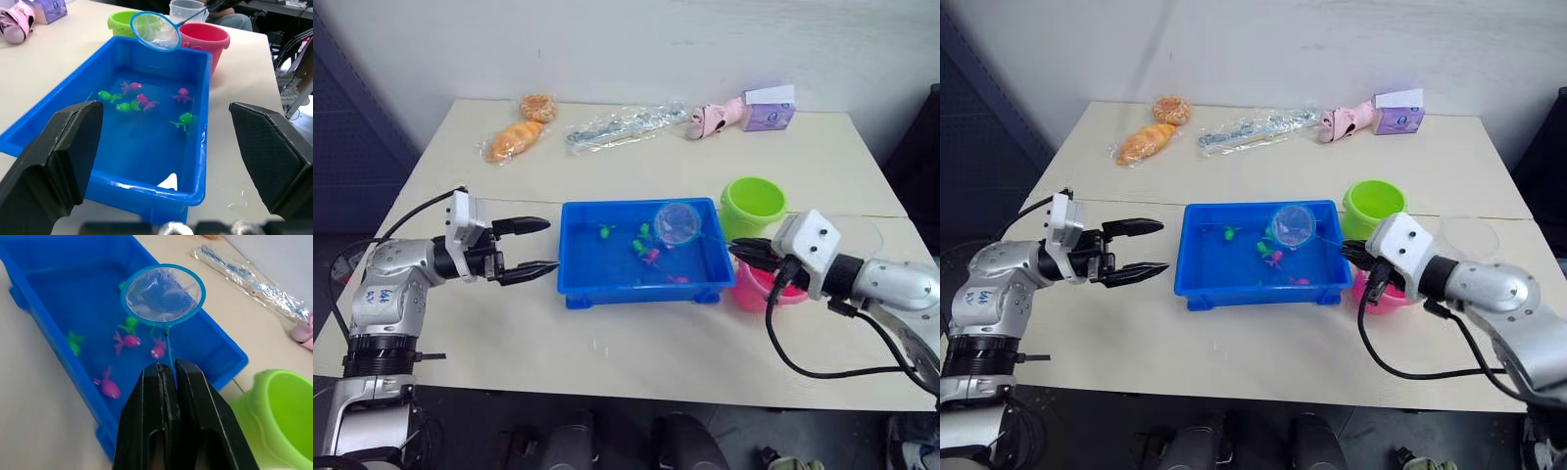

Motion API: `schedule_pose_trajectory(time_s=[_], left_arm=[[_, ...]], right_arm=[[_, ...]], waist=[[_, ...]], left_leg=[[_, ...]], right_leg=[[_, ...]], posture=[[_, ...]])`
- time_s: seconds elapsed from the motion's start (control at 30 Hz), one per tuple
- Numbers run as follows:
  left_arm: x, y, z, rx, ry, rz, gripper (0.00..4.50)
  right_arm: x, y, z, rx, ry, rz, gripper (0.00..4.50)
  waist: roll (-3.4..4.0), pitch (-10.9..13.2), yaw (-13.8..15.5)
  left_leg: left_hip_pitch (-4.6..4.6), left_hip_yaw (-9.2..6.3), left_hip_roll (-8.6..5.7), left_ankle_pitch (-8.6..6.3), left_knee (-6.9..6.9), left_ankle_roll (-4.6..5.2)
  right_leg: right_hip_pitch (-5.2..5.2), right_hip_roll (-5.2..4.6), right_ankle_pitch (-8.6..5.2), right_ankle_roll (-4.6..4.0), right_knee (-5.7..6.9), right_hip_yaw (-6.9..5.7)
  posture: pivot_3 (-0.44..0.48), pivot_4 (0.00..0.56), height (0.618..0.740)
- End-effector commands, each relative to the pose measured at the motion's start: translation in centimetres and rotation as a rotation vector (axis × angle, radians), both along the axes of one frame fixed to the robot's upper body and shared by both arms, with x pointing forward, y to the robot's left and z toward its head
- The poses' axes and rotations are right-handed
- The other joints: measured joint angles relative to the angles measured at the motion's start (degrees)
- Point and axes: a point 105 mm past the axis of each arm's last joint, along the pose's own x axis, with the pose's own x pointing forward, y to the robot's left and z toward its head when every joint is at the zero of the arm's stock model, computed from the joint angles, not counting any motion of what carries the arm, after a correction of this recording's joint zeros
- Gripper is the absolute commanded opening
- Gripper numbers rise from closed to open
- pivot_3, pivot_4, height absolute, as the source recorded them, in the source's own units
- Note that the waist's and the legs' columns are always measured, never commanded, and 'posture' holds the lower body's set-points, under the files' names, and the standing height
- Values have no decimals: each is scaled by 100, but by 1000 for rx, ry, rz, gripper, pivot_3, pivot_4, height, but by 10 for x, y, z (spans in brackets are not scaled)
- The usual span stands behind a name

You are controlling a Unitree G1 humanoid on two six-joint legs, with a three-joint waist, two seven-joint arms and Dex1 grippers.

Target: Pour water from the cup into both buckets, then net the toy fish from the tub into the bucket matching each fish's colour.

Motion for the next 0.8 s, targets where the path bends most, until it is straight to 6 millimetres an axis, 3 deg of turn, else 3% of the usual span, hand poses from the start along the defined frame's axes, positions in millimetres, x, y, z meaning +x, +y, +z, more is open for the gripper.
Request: schedule_pose_trajectory(time_s=[0.03,0.17,0.5,0.67,0.8], left_arm=[[-9,-11,4,13,-27,-59,4429],[-15,-22,0,38,-7,-121,4429],[-19,-38,2,46,4,-175,4429],[-19,-44,2,40,4,-194,4429],[-17,-48,1,37,3,-204,4429]], right_arm=[[11,-7,12,-215,-148,102,0],[16,-8,-1,-397,-158,230,0],[26,-16,-7,-597,-153,338,0],[29,-12,-16,-722,-111,403,0],[33,0,-17,-721,-111,425,0]], waist=[[0,0,-25],[0,0,-43],[4,2,-47],[4,2,-46],[4,2,-44]], left_leg=[[-1,0,0,-2,8,3],[0,1,0,-3,13,3],[0,1,2,0,21,-2],[1,1,2,0,21,-2],[1,1,2,1,23,-4]], right_leg=[[0,0,0,0,2,0],[1,1,0,0,6,-1],[0,1,0,0,16,-1],[0,1,0,0,16,-1],[0,1,0,0,17,-2]], posture=[[0,150,740],[0,150,740],[0,150,740],[0,150,740],[0,150,740]])
